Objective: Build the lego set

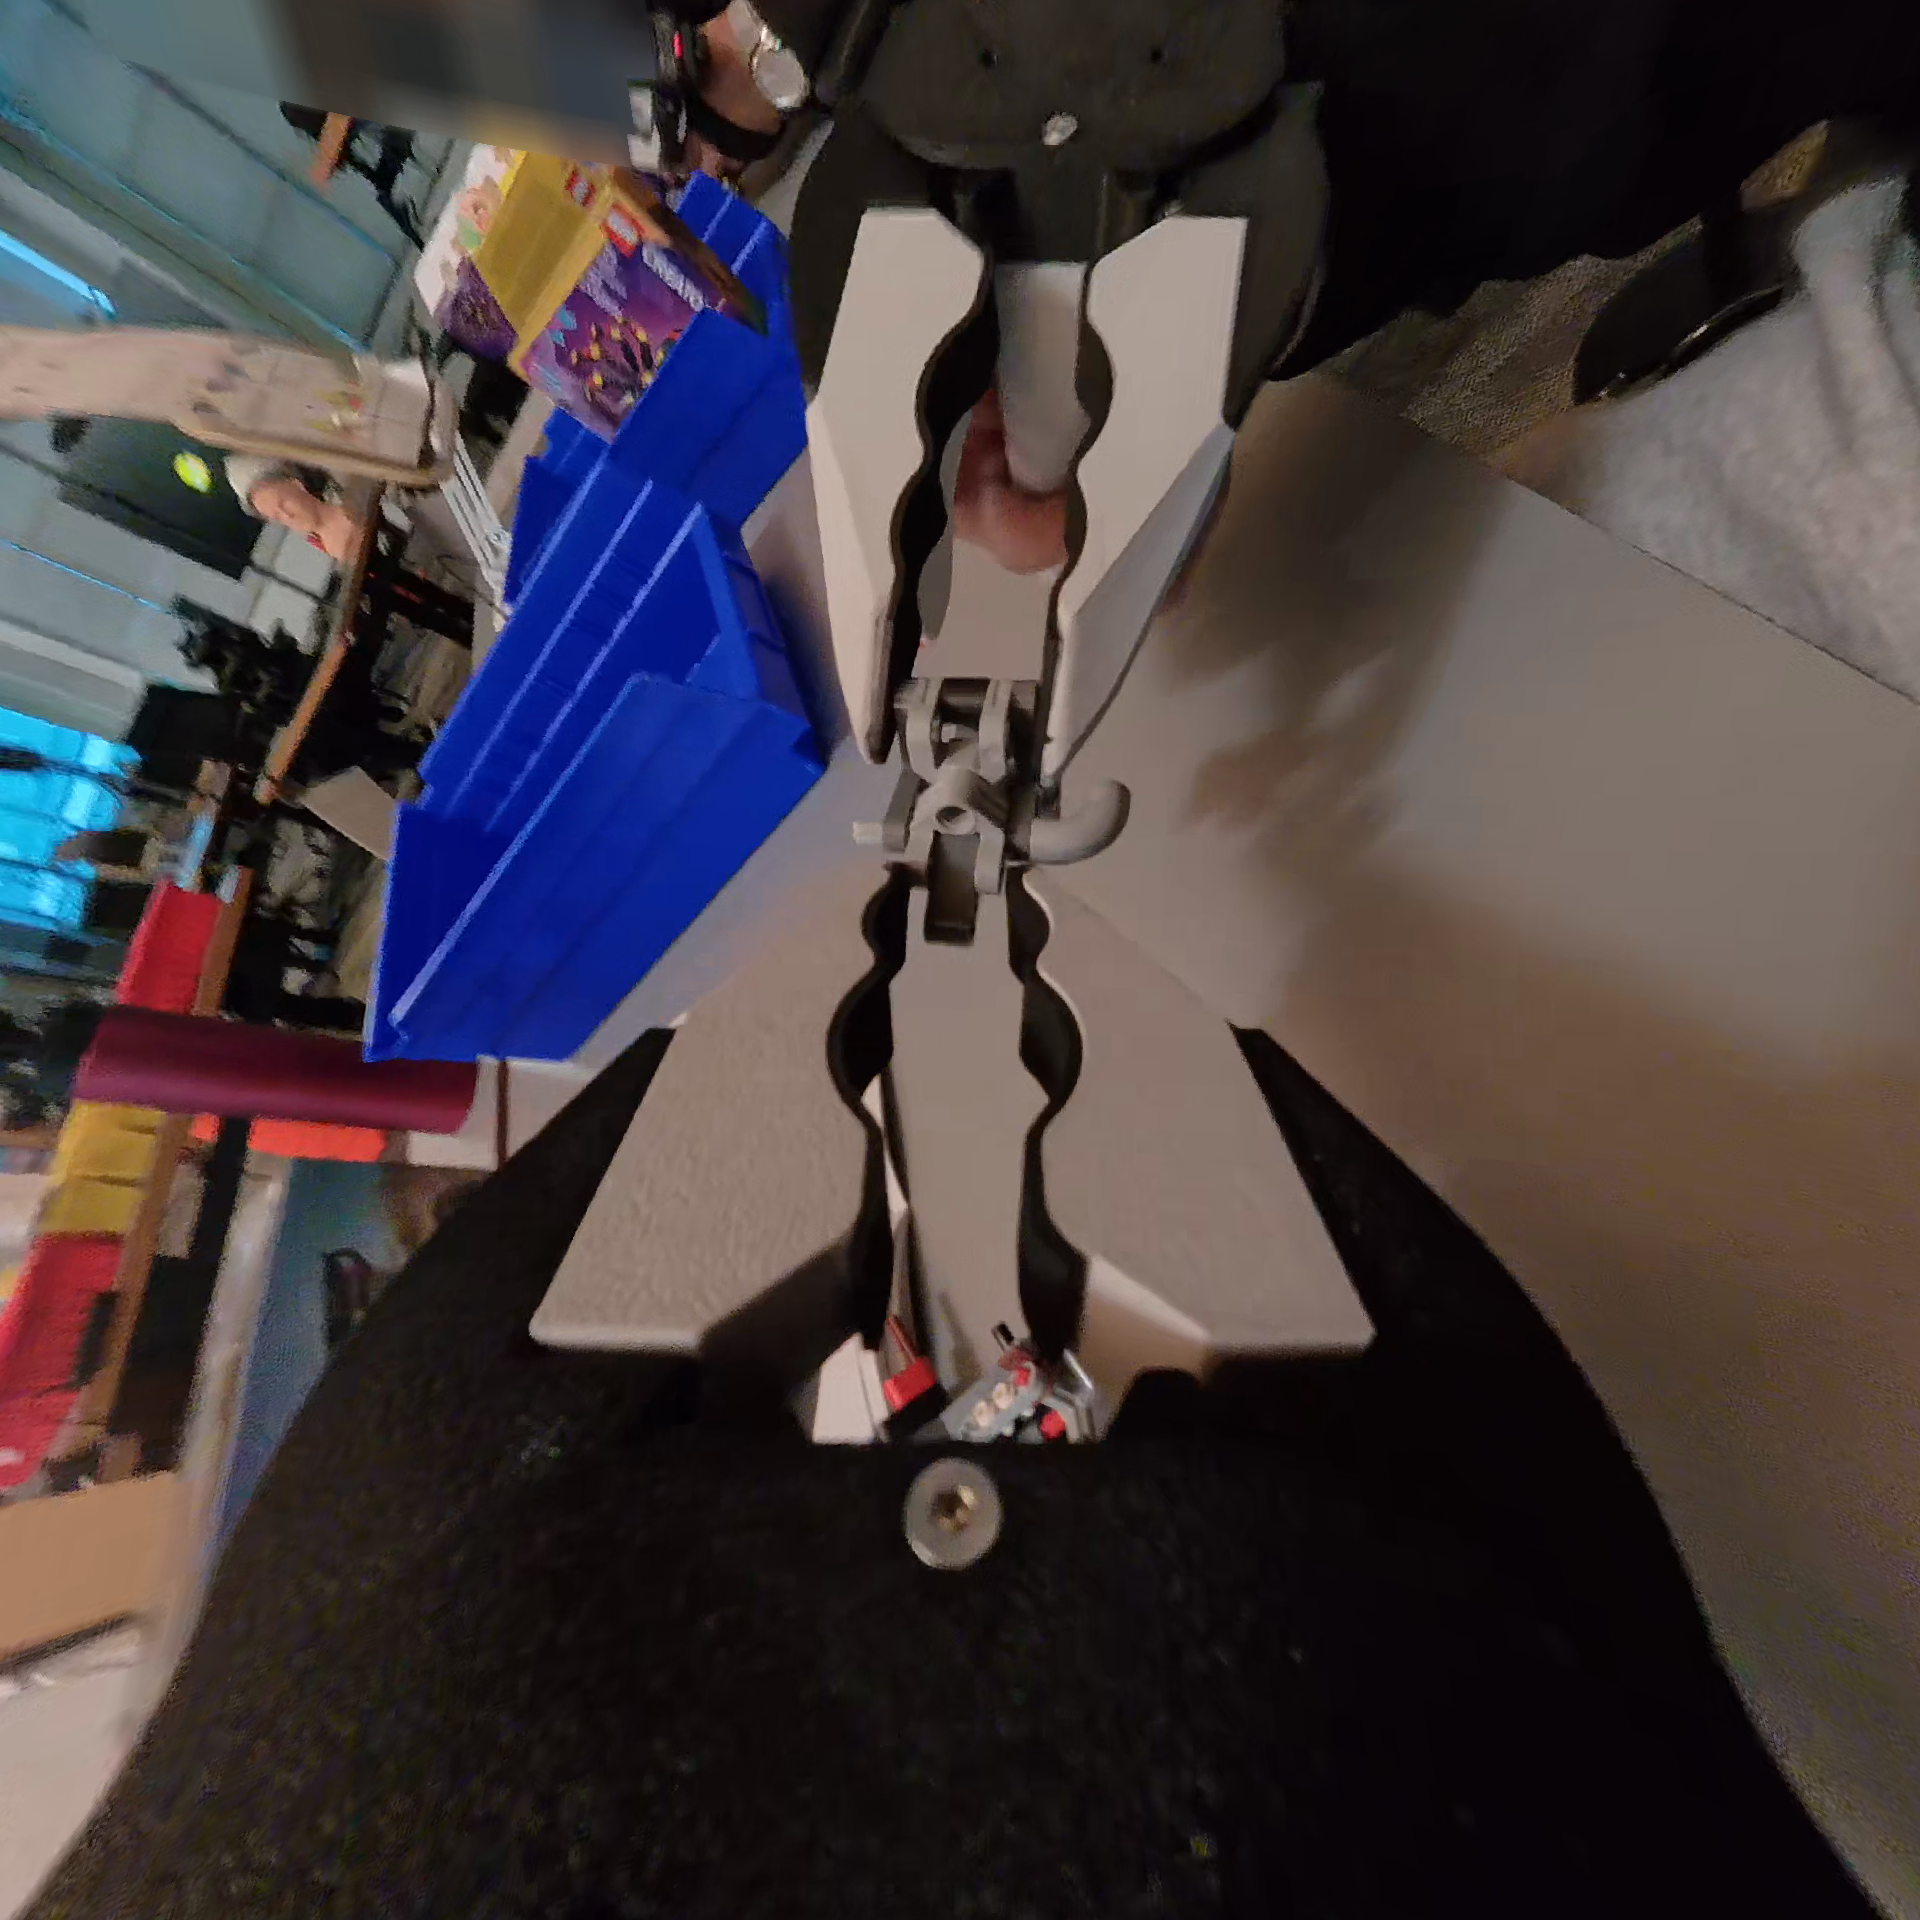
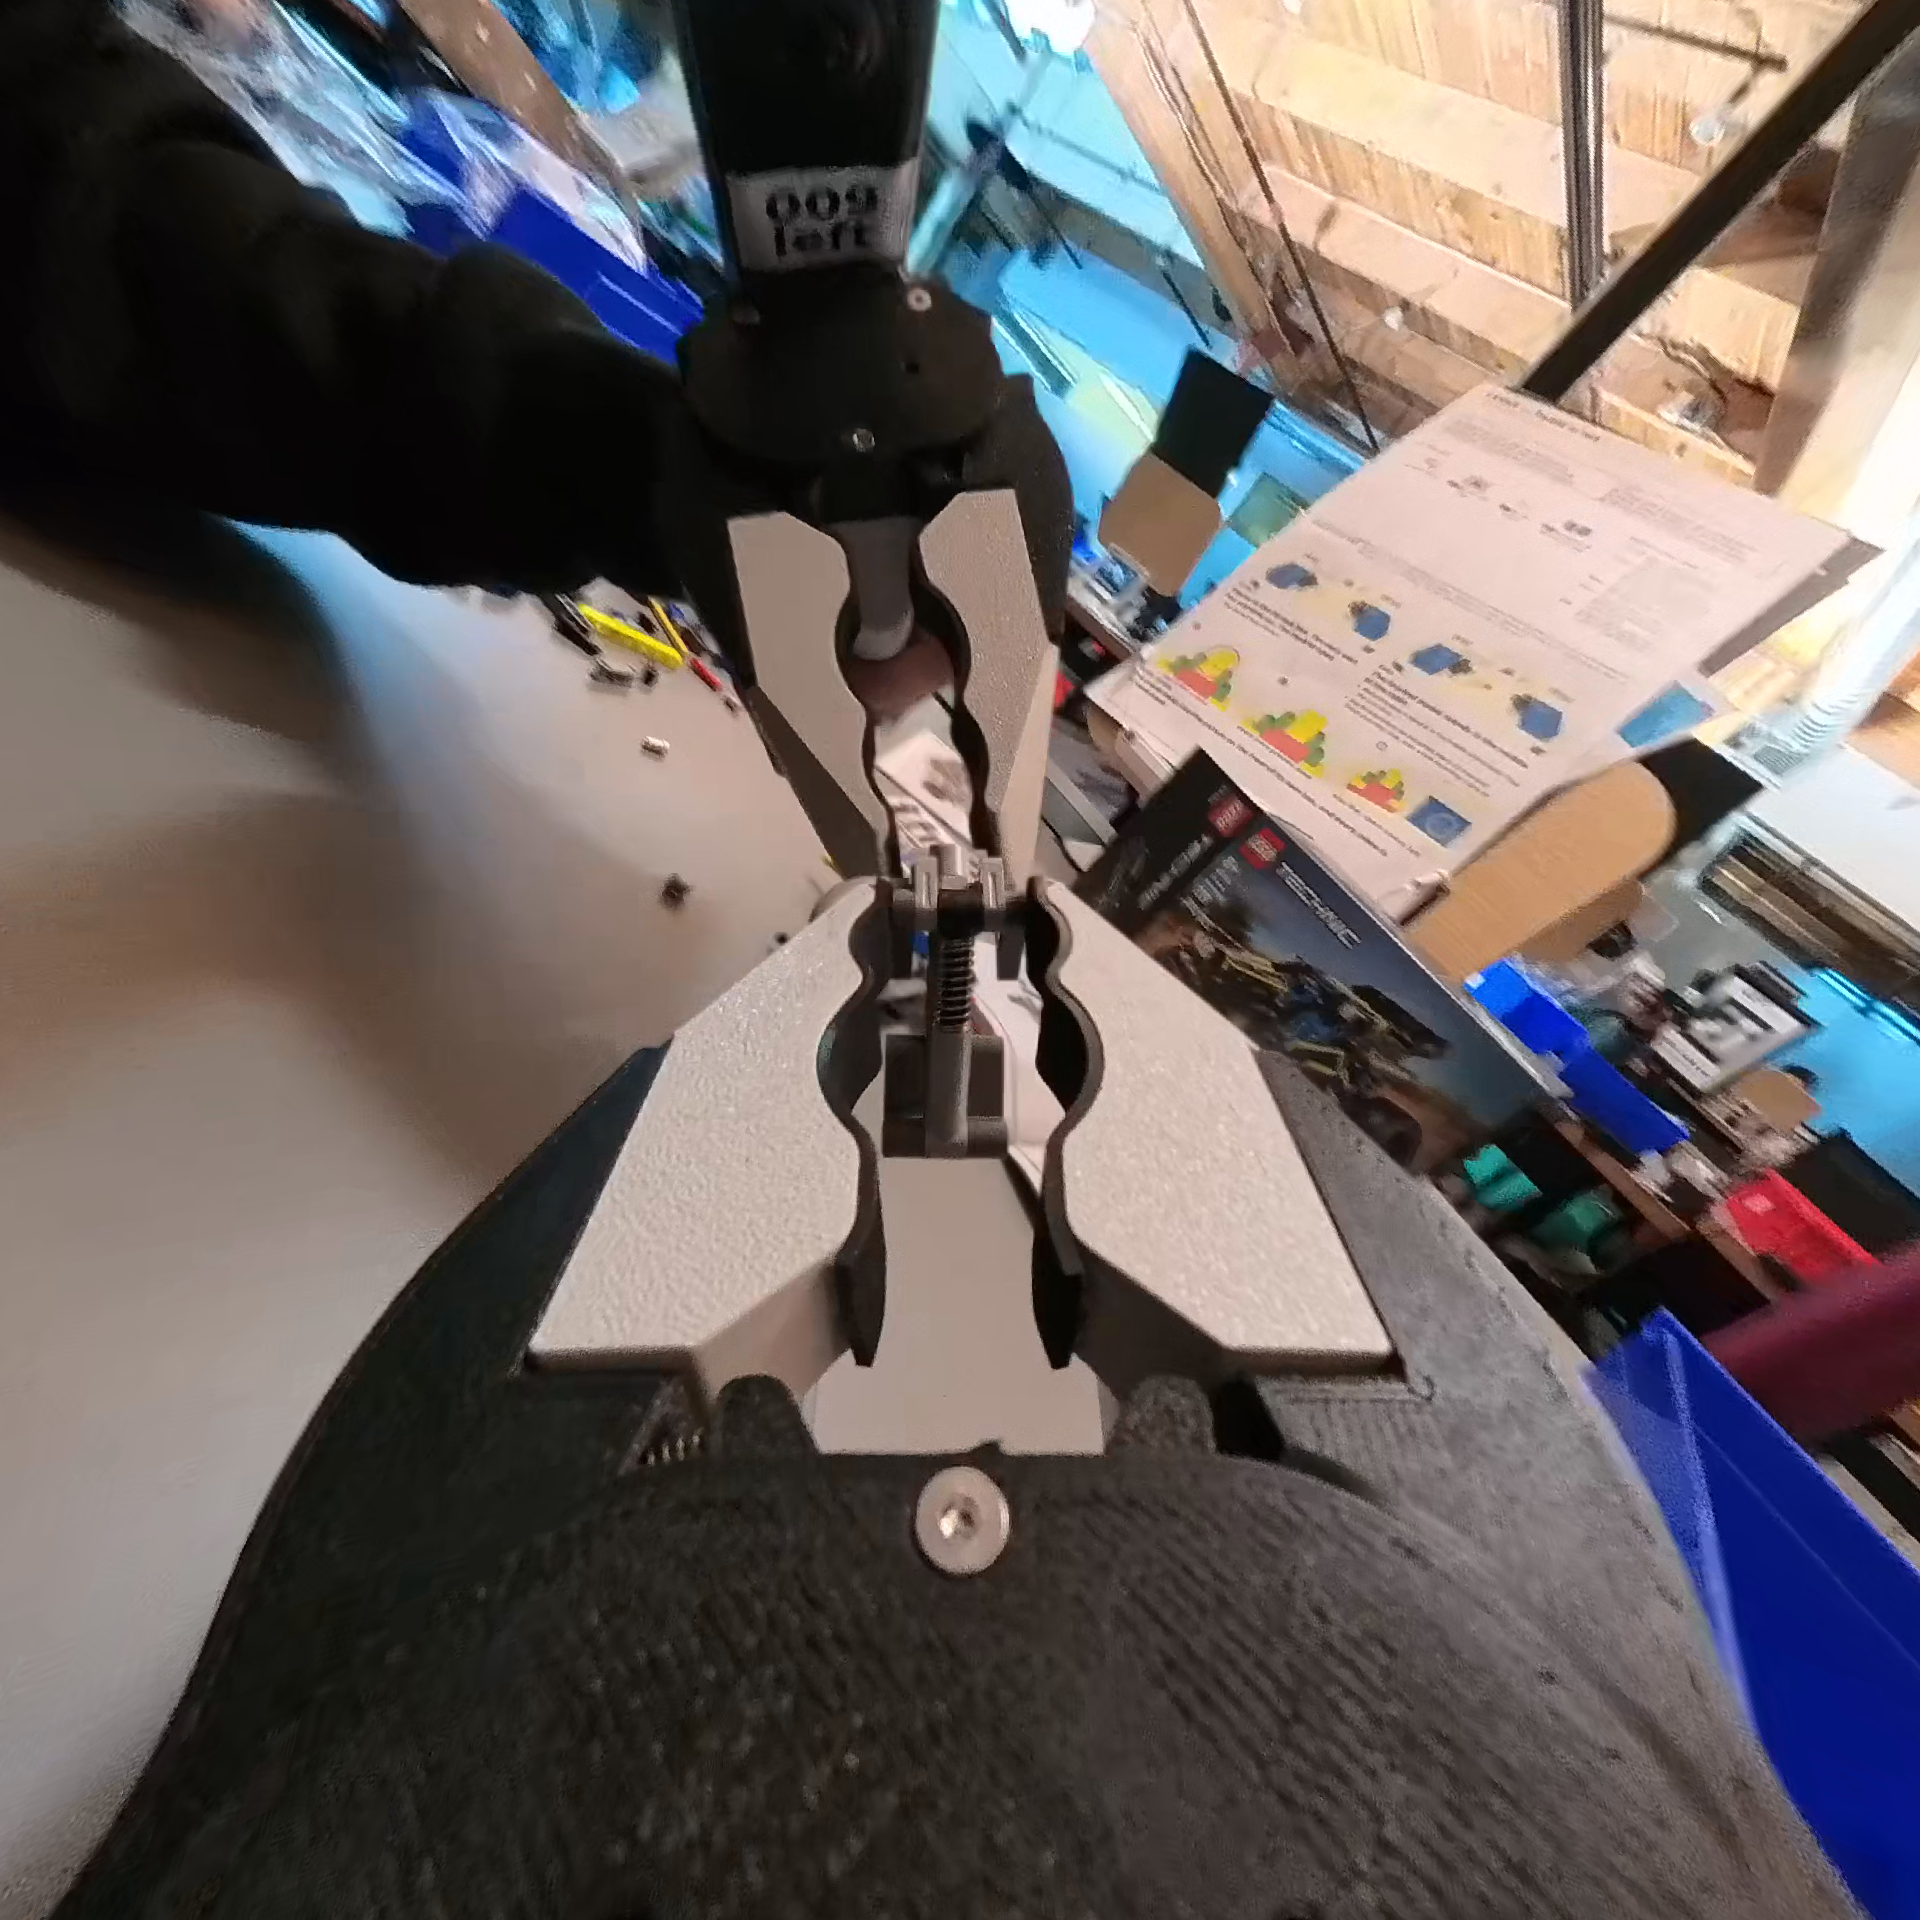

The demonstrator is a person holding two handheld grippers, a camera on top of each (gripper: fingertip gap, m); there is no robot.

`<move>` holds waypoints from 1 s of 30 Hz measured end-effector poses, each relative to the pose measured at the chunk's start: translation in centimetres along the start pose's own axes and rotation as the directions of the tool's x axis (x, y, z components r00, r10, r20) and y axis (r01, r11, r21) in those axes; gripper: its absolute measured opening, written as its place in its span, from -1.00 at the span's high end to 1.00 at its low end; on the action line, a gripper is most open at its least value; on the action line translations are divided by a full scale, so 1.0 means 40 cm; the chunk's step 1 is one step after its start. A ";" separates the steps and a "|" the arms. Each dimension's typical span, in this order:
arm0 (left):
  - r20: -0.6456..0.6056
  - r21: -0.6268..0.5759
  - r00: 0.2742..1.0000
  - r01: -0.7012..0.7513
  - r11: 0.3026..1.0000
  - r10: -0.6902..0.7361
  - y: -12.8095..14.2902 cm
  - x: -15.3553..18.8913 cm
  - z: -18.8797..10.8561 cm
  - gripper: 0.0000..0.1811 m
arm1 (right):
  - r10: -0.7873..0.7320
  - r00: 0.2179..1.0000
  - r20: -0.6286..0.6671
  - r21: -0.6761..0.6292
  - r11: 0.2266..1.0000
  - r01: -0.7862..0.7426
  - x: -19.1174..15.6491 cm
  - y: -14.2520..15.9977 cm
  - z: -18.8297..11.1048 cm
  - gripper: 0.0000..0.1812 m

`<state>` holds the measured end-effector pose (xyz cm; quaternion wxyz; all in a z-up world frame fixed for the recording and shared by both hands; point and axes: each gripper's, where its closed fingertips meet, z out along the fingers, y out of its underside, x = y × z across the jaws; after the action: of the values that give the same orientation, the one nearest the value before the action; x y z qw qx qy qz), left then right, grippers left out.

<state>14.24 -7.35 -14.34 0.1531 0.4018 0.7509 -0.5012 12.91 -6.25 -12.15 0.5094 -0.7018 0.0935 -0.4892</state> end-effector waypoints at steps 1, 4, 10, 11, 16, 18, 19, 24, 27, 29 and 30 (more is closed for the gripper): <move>-0.010 -0.005 0.998 0.069 0.998 -0.069 0.010 -0.005 -0.001 0.83 | -0.030 0.999 -0.029 -0.026 0.999 0.030 0.009 0.006 0.000 0.74; -0.081 0.091 0.927 0.372 0.924 -0.366 0.002 -0.031 -0.015 0.75 | -0.154 0.983 -0.099 -0.062 0.987 0.149 0.031 0.005 -0.011 0.75; -0.375 0.181 0.627 0.772 0.610 -0.683 -0.060 -0.020 -0.003 0.68 | -0.358 0.921 -0.152 -0.081 0.934 0.349 0.024 -0.031 -0.011 0.75; -0.404 0.173 0.594 0.797 0.579 -0.696 -0.065 -0.014 0.001 0.78 | -0.390 0.909 -0.146 -0.104 0.920 0.378 0.025 -0.027 -0.015 0.75; -0.502 0.185 0.504 0.856 0.482 -0.703 -0.088 0.007 0.002 0.76 | -0.385 0.920 -0.073 -0.081 0.922 0.379 0.005 -0.014 -0.037 0.75; -0.507 0.196 0.478 0.875 0.443 -0.718 -0.084 0.007 -0.007 0.76 | -0.389 0.919 -0.057 -0.075 0.920 0.385 -0.007 -0.006 -0.032 0.75; -0.489 0.197 0.473 0.878 0.436 -0.732 -0.075 0.008 -0.007 0.80 | -0.393 0.918 -0.051 -0.065 0.919 0.390 -0.015 -0.006 -0.025 0.75; -0.358 0.211 0.535 0.844 0.493 -0.765 -0.012 0.032 -0.019 0.85 | -0.402 0.916 0.015 -0.041 0.915 0.402 -0.052 0.035 0.029 0.75; -0.238 0.184 0.636 0.771 0.609 -0.734 0.041 0.054 -0.029 0.89 | -0.428 0.899 0.093 -0.058 0.899 0.434 -0.079 0.078 0.064 0.70; -0.166 0.164 0.729 0.685 0.710 -0.664 0.067 0.067 -0.035 0.92 | -0.340 0.927 0.156 -0.067 0.933 0.353 -0.086 0.097 0.074 0.61; -0.145 0.160 0.766 0.643 0.749 -0.627 0.072 0.073 -0.036 0.92 | -0.256 0.946 0.197 -0.071 0.959 0.274 -0.090 0.103 0.072 0.62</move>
<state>14.83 -4.26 -17.36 -0.0985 0.1559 0.7938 -0.5795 14.88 -4.11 -17.61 0.4104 -0.7746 -0.0260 -0.4804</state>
